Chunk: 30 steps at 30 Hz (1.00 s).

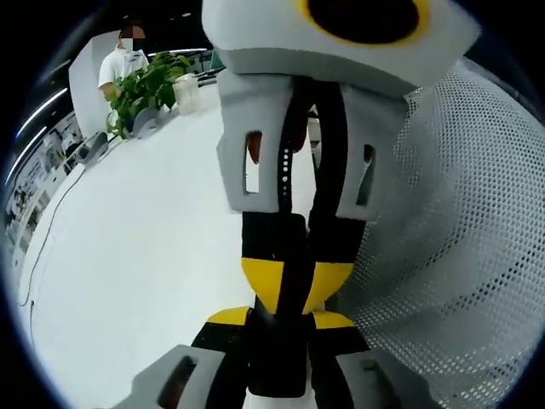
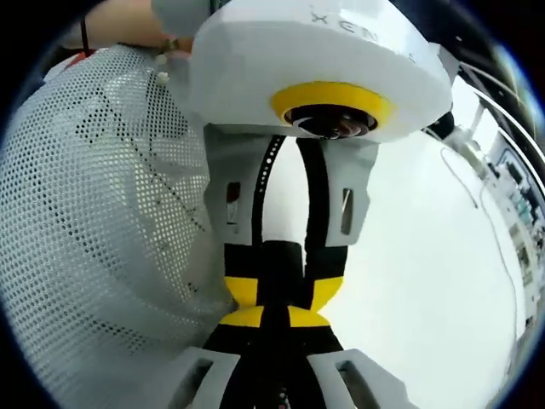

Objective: Press the specified remote control buttons in sequence, fully releasing each button before pressing the next.

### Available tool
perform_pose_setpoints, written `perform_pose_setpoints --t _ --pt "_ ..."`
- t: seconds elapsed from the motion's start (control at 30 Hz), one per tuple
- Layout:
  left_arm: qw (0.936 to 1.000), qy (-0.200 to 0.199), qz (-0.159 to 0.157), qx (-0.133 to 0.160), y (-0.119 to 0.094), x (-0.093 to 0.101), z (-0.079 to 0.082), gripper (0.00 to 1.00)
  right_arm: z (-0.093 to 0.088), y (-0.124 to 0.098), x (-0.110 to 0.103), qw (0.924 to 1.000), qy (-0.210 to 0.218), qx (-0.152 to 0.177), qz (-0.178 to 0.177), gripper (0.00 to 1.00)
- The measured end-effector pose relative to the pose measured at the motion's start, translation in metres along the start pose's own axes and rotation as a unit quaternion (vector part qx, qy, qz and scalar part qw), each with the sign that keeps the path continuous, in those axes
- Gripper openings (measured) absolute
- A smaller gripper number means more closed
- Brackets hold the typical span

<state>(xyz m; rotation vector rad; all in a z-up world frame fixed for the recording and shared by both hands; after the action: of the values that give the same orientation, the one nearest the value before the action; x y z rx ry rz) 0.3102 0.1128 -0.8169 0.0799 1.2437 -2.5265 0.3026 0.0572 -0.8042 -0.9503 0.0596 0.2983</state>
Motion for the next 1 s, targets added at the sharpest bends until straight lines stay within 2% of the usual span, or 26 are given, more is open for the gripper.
perform_pose_setpoints --t 0.07,0.13,0.23,0.33,0.6,0.63,0.7,0.77,1.0 --pt "1.0 -0.001 0.0 0.003 -0.001 0.0 0.0 0.25 -0.001 -0.001 -0.001 1.0 0.001 0.0 0.003 0.06" --pt "1.0 -0.004 0.0 0.006 -0.001 0.0 0.0 0.25 -0.003 -0.002 -0.004 0.9998 -0.003 -0.003 0.02 0.11" --pt "0.9999 -0.007 0.002 0.009 0.0 0.0 -0.001 0.25 -0.007 -0.005 -0.005 0.9998 0.002 -0.002 0.02 0.13" --pt "0.9999 -0.008 0.003 0.009 0.0 0.001 -0.001 0.25 -0.015 -0.011 -0.002 0.9997 0.012 -0.017 0.01 0.12" --pt "0.9999 -0.008 0.004 0.011 -0.001 0.001 -0.001 0.25 -0.026 -0.018 0.0 0.9993 0.03 -0.022 -0.001 0.19" --pt "0.9999 -0.007 0.004 0.011 -0.001 0.001 0.0 0.25 -0.027 -0.018 0.0 0.9992 0.028 -0.028 -0.003 0.2" --pt "0.9999 -0.006 0.004 0.012 -0.001 0.001 -0.001 0.25 -0.036 -0.017 0.0 0.9973 0.005 -0.073 -0.005 0.21" --pt "0.9999 -0.005 0.004 0.012 -0.001 0.001 0.0 0.25 -0.039 -0.015 -0.001 0.9957 -0.017 -0.09 -0.003 0.22" --pt "0.9999 -0.007 0.004 0.011 -0.001 0.001 -0.001 0.25 -0.043 -0.019 0.001 0.9979 0.007 -0.064 0.004 0.21"
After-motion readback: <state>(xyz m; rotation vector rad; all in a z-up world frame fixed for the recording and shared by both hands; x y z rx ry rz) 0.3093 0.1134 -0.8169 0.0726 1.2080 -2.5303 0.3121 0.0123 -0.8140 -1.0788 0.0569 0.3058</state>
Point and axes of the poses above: the point that each gripper's makers call its tool centre point, and the gripper's own axes: y roughly forward along the fingers, x roughly to its right, z roughly out of its top, the point moved 6 cm from there along -y, roughly backward along the fingers, and after that the axes turned 15 degrees about z, right-handed, at the moved point
